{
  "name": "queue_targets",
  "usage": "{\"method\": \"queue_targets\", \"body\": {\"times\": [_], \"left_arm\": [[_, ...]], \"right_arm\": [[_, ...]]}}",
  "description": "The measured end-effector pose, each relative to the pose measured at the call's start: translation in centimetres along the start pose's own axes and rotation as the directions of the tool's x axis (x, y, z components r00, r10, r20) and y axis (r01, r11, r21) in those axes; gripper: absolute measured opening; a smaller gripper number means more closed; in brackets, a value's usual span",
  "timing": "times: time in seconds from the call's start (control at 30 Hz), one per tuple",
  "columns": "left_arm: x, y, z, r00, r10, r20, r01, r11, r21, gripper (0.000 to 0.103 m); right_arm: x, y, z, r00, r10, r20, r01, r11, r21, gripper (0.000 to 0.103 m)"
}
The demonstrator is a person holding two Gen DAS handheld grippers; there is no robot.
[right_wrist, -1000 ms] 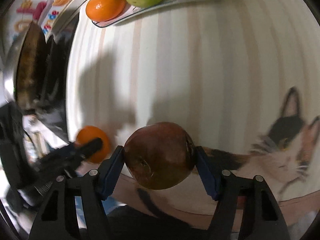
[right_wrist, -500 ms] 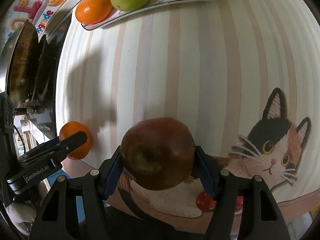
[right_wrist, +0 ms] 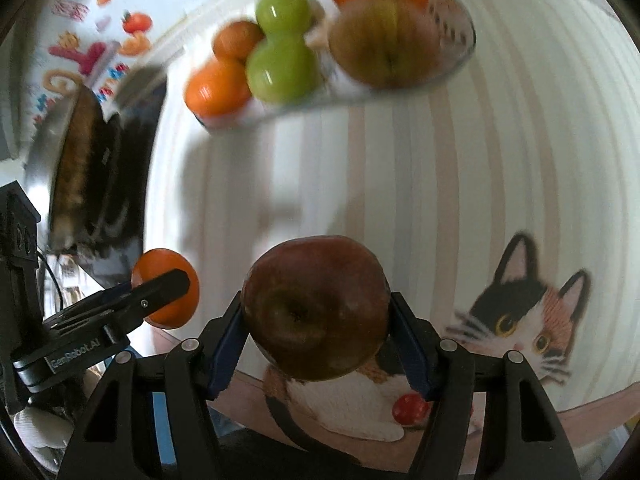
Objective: Organize fruits
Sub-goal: 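Carry the orange and brown apple onto the plate and open both tools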
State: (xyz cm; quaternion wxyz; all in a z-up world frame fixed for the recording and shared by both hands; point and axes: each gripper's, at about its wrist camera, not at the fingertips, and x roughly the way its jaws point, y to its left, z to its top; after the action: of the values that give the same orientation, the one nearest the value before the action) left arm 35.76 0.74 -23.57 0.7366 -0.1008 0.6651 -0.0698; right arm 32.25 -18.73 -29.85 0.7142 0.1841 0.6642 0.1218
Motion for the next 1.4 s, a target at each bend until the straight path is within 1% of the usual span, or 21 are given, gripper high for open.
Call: {"method": "queue_targets", "body": {"times": [0.17, 0.23, 0.33, 0.43, 0.5, 0.6, 0.67, 0.77, 0.87, 0.97, 1.07, 1.1, 1.13, 1.17, 1.2, 1.3, 1.4], "left_arm": [[-2.9, -2.2, 4.6, 0.997, -0.034, 0.066, 0.032, 0.999, 0.030, 0.061], [-3.5, -3.0, 6.6, 0.996, -0.038, 0.085, 0.034, 0.998, 0.051, 0.061], [-3.4, -4.6, 9.5, 0.994, -0.019, 0.105, 0.010, 0.996, 0.086, 0.061], [-2.2, -5.9, 12.3, 0.996, -0.010, 0.088, 0.001, 0.995, 0.104, 0.061], [-0.7, -6.3, 14.0, 0.998, -0.009, 0.056, 0.003, 0.995, 0.104, 0.061], [1.4, -6.4, 15.6, 1.000, -0.002, 0.006, 0.001, 0.996, 0.095, 0.061], [2.4, -6.5, 16.3, 1.000, 0.010, -0.014, -0.009, 0.996, 0.093, 0.061], [3.7, -6.2, 17.1, 0.999, 0.018, -0.046, -0.014, 0.997, 0.082, 0.061], [4.8, -5.5, 17.5, 0.996, 0.002, -0.090, 0.002, 0.999, 0.048, 0.062], [5.5, -5.0, 17.7, 0.992, -0.007, -0.127, 0.008, 1.000, 0.008, 0.062], [5.4, -4.5, 17.8, 0.991, -0.040, -0.130, 0.037, 0.999, -0.026, 0.062], [5.2, -4.3, 17.7, 0.991, -0.047, -0.127, 0.043, 0.998, -0.034, 0.064], [4.9, -4.2, 17.7, 0.991, -0.057, -0.119, 0.053, 0.998, -0.039, 0.073], [4.5, -4.0, 17.6, 0.992, -0.068, -0.109, 0.064, 0.997, -0.042, 0.079], [3.9, -3.9, 17.7, 0.993, -0.073, -0.095, 0.069, 0.997, -0.041, 0.088], [2.6, -3.4, 17.7, 0.996, -0.065, -0.062, 0.062, 0.997, -0.046, 0.090], [1.7, -2.7, 17.6, 0.998, -0.056, -0.043, 0.053, 0.997, -0.053, 0.090]], "right_arm": [[-3.9, -0.2, 3.3, 0.995, 0.040, 0.095, -0.043, 0.999, 0.031, 0.070], [-5.4, -0.9, 4.9, 0.990, 0.037, 0.134, -0.044, 0.998, 0.047, 0.070], [-7.0, -2.3, 7.3, 0.984, 0.011, 0.180, -0.026, 0.997, 0.079, 0.070], [-7.7, -3.9, 9.8, 0.980, -0.025, 0.196, 0.004, 0.995, 0.103, 0.070], [-7.7, -4.7, 11.6, 0.977, -0.058, 0.205, 0.035, 0.993, 0.116, 0.070], [-7.4, -6.2, 13.6, 0.976, -0.101, 0.195, 0.075, 0.988, 0.135, 0.070], [-7.3, -6.0, 14.5, 0.976, -0.088, 0.197, 0.063, 0.989, 0.131, 0.070], [-7.5, -4.3, 15.2, 0.978, -0.055, 0.201, 0.040, 0.996, 0.077, 0.070], [-6.6, -2.2, 16.1, 0.984, -0.023, 0.175, 0.020, 1.000, 0.022, 0.070], [-5.5, -0.6, 17.0, 0.990, 0.000, 0.144, 0.000, 1.000, -0.005, 0.070], [-4.5, 0.6, 17.7, 0.993, 0.018, 0.121, -0.016, 1.000, -0.015, 0.070], [-4.2, 0.8, 17.9, 0.993, 0.019, 0.114, -0.017, 1.000, -0.017, 0.070], [-4.0, 1.0, 18.1, 0.994, 0.019, 0.106, -0.017, 1.000, -0.018, 0.070], [-3.7, 1.1, 18.2, 0.995, 0.022, 0.097, -0.020, 1.000, -0.014, 0.071], [-3.4, 1.2, 18.4, 0.996, 0.024, 0.085, -0.024, 1.000, -0.008, 0.071], [-2.4, 1.1, 18.6, 0.999, 0.001, 0.048, -0.001, 1.000, 0.014, 0.073], [-2.6, 1.0, 18.5, 0.998, 0.008, 0.062, -0.010, 1.000, 0.023, 0.077]]}}
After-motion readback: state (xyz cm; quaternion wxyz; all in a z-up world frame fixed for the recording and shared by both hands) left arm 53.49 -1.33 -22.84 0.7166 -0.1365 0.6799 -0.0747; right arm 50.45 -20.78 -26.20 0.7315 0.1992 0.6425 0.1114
